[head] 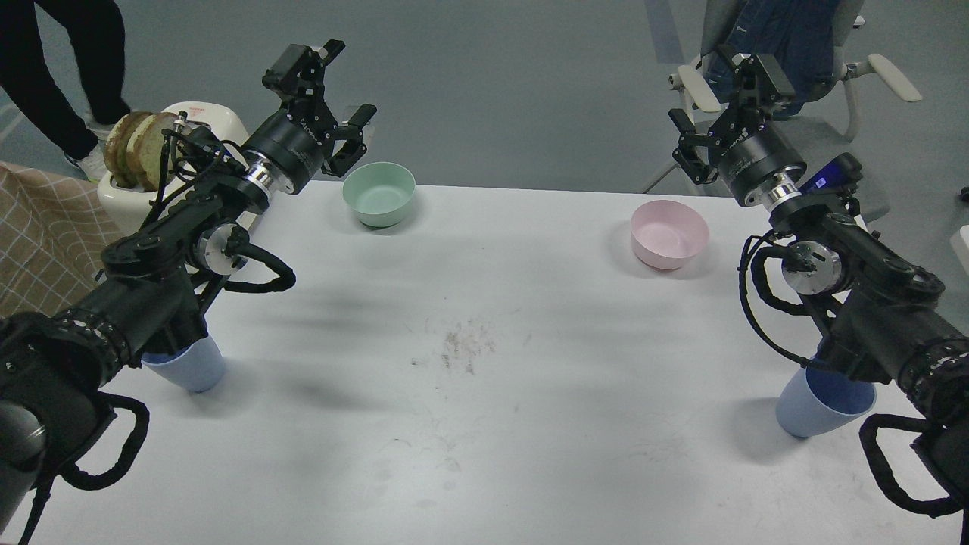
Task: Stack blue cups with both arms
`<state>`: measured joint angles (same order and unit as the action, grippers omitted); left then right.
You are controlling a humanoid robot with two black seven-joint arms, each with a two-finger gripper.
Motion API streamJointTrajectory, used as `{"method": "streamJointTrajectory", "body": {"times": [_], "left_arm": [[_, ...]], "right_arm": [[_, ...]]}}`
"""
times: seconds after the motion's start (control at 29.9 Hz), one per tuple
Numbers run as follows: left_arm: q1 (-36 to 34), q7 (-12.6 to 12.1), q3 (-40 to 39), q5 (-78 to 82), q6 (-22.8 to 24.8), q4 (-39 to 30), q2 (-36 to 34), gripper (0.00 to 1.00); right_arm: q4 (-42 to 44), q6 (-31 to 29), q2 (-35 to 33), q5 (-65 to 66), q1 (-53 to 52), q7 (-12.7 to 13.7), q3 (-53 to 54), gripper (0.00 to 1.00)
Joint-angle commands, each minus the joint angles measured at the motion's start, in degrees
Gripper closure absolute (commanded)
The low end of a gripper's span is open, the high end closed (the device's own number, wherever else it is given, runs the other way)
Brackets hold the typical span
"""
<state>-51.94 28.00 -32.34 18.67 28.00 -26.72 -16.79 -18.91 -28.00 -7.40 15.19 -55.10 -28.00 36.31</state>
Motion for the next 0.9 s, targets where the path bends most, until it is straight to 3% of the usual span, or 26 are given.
{"method": "streamJointTrajectory", "body": {"times": [0.0, 0.87], "left_arm": [[-0.1, 0.0, -0.01, 0.05, 0.0, 0.0, 0.09, 0.02], [-0.8, 0.0, 0.08, 0.14, 0.0, -1.41, -0.17, 0.02]], "right_arm": [[0.1, 0.0, -0.07, -0.78, -0.01, 0.0, -0.01, 0.0], [0.1, 0.0, 0.36, -1.84, -0.53, 0.0, 0.43, 0.0]]}}
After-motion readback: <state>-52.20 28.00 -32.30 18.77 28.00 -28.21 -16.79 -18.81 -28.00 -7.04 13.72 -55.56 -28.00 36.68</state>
